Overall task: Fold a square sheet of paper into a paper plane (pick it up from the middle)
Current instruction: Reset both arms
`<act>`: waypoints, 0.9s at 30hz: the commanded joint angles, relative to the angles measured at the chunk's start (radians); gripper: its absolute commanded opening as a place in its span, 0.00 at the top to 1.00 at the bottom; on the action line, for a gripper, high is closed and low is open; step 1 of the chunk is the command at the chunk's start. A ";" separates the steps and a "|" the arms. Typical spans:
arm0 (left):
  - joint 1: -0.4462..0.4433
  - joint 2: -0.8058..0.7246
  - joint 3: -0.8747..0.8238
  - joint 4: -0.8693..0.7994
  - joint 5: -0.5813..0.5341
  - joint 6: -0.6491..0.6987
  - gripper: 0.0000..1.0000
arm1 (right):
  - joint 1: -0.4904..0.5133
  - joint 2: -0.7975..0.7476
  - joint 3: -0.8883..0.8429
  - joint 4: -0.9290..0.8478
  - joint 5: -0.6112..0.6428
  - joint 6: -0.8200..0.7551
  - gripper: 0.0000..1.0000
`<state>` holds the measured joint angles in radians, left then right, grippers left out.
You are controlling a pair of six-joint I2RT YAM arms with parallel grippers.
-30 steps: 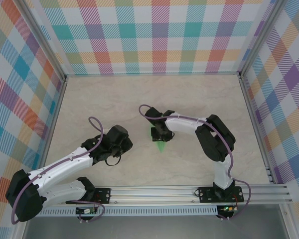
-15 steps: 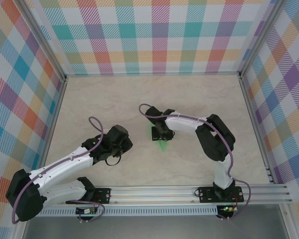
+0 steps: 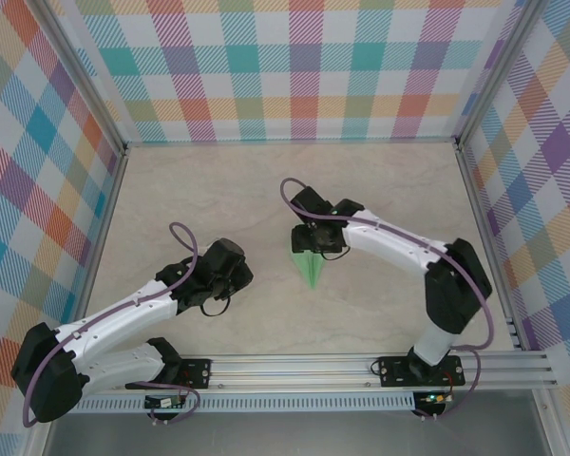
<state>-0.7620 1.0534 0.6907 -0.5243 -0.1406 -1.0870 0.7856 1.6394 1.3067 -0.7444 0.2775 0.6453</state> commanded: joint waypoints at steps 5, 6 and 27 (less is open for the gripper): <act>0.015 -0.056 0.069 -0.128 -0.192 0.177 0.26 | -0.047 -0.396 -0.190 0.010 0.501 -0.022 0.20; 0.015 -0.064 0.077 -0.145 -0.248 0.210 0.15 | -0.073 -0.445 -0.247 0.064 0.549 -0.073 0.19; 0.419 -0.062 -0.222 0.580 -0.646 0.930 0.00 | -0.592 -0.297 -0.811 1.089 0.197 -0.584 0.07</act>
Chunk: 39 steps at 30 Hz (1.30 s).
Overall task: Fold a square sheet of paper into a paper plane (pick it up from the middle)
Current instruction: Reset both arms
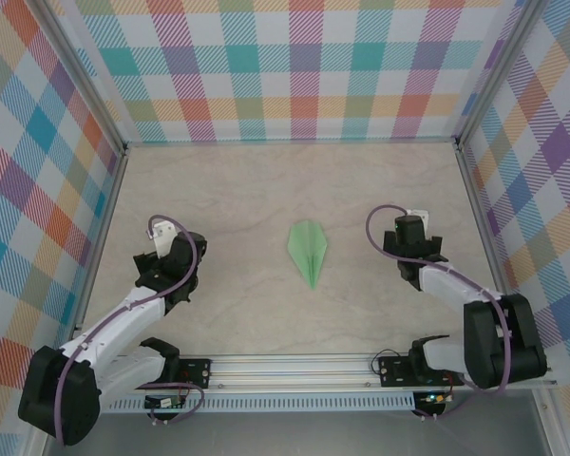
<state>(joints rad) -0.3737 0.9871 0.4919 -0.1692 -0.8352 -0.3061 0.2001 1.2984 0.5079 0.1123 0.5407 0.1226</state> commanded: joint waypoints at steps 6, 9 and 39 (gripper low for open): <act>0.115 0.088 -0.106 0.487 0.134 0.161 0.00 | -0.024 0.134 -0.039 0.509 -0.213 -0.175 0.07; 0.134 0.151 -0.122 0.603 0.186 0.233 0.00 | -0.061 0.172 -0.071 0.623 -0.271 -0.163 0.06; 0.277 0.572 -0.096 1.012 0.542 0.288 0.00 | -0.171 0.226 -0.108 0.718 -0.425 -0.089 0.00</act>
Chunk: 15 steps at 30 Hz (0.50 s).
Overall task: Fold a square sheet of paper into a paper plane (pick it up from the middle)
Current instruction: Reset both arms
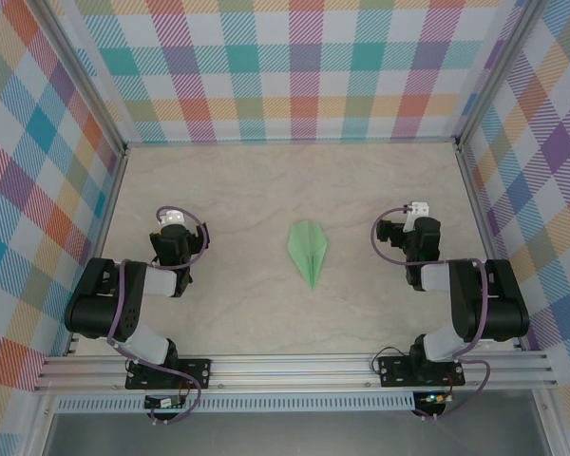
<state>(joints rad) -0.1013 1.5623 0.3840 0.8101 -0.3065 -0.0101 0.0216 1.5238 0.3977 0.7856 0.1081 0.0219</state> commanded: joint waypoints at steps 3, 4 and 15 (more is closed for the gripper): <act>0.005 -0.004 0.012 0.034 0.014 -0.009 0.00 | 0.008 0.001 0.004 0.043 0.006 0.012 0.00; 0.005 -0.004 0.012 0.034 0.014 -0.008 0.00 | 0.007 0.001 0.004 0.041 0.006 0.012 0.00; 0.004 -0.004 0.012 0.034 0.014 -0.010 0.00 | 0.008 0.001 0.009 0.032 -0.006 0.008 0.00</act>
